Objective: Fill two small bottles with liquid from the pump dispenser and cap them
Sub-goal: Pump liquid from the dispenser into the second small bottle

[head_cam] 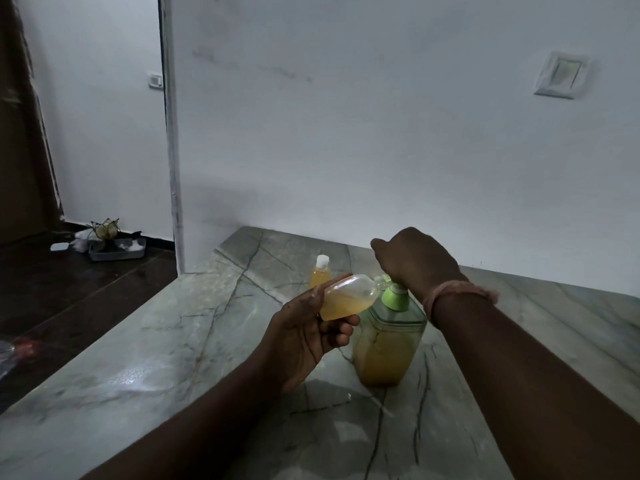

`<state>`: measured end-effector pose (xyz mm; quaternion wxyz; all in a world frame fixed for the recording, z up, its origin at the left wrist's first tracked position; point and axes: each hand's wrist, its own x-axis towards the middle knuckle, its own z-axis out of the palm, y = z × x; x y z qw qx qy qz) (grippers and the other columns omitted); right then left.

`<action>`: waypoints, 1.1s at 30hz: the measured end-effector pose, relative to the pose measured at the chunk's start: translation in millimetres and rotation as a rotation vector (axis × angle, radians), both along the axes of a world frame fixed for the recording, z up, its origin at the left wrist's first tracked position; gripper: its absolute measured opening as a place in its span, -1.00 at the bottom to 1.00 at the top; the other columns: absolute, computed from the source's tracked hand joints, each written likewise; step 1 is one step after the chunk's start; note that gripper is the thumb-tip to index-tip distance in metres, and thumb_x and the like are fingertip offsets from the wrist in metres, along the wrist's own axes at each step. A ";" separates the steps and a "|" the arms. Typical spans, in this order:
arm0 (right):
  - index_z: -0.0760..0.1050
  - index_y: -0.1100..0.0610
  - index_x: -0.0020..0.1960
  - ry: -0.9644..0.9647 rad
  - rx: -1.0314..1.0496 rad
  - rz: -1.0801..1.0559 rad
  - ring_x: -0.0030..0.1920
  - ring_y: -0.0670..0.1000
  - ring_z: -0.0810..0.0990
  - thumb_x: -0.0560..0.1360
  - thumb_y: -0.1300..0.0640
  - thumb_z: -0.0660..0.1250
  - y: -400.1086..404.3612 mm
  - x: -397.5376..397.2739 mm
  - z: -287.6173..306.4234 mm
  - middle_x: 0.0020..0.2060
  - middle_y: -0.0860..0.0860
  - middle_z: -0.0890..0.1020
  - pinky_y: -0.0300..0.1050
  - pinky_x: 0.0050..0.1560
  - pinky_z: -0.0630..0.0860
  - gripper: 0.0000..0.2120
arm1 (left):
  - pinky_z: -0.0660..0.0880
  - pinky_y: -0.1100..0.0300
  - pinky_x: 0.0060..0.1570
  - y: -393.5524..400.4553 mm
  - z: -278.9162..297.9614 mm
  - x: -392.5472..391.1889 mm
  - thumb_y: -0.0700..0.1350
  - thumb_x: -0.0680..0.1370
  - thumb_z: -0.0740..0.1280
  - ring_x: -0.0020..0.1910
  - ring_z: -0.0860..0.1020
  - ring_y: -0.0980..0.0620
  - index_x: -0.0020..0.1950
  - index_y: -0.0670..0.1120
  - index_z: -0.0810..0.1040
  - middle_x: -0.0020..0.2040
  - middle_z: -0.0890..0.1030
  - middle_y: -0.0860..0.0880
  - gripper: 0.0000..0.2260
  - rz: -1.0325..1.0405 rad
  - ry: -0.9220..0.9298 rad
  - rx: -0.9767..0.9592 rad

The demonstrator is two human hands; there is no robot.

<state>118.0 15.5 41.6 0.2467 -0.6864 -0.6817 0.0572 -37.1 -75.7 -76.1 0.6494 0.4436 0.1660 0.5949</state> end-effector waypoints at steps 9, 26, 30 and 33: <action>0.44 0.07 -0.34 -0.053 -0.066 0.002 -0.22 0.12 0.57 0.38 -0.01 0.26 -2.7 -1.0 6.0 -0.30 0.04 0.57 -0.13 -0.20 0.44 -0.81 | 0.57 0.16 -0.19 -1.6 0.0 0.6 0.02 0.56 0.20 -0.20 0.58 -0.03 0.33 -0.10 0.56 -0.07 0.60 -0.27 -0.60 -0.013 -0.006 0.005; 0.42 0.08 -0.33 -0.023 -0.012 -0.024 -0.19 0.13 0.58 0.39 -0.05 0.26 1.0 -0.6 3.6 -0.31 0.03 0.54 -0.13 -0.19 0.43 -0.77 | 0.57 0.15 -0.21 -2.4 1.2 0.3 -0.01 0.56 0.19 -0.21 0.58 -0.05 0.35 -0.16 0.52 -0.07 0.59 -0.30 -0.58 0.001 -0.018 -0.023; 0.44 0.10 -0.37 0.056 -0.081 -0.017 -0.28 0.13 0.55 0.36 0.01 0.25 4.4 -0.2 -6.6 -0.33 0.08 0.55 -0.12 -0.23 0.44 -0.79 | 0.57 0.15 -0.21 -0.5 0.9 0.8 -0.01 0.55 0.19 -0.21 0.59 -0.05 0.30 -0.13 0.58 -0.09 0.60 -0.29 -0.61 0.008 -0.025 -0.026; 0.43 0.10 -0.38 0.025 -0.101 -0.011 -0.28 0.12 0.54 0.35 0.01 0.24 3.2 -0.2 -4.7 -0.35 0.06 0.53 -0.11 -0.22 0.45 -0.80 | 0.57 0.15 -0.21 -1.7 1.6 1.1 0.00 0.56 0.19 -0.21 0.59 -0.05 0.29 -0.12 0.59 -0.09 0.60 -0.29 -0.62 0.004 -0.019 -0.030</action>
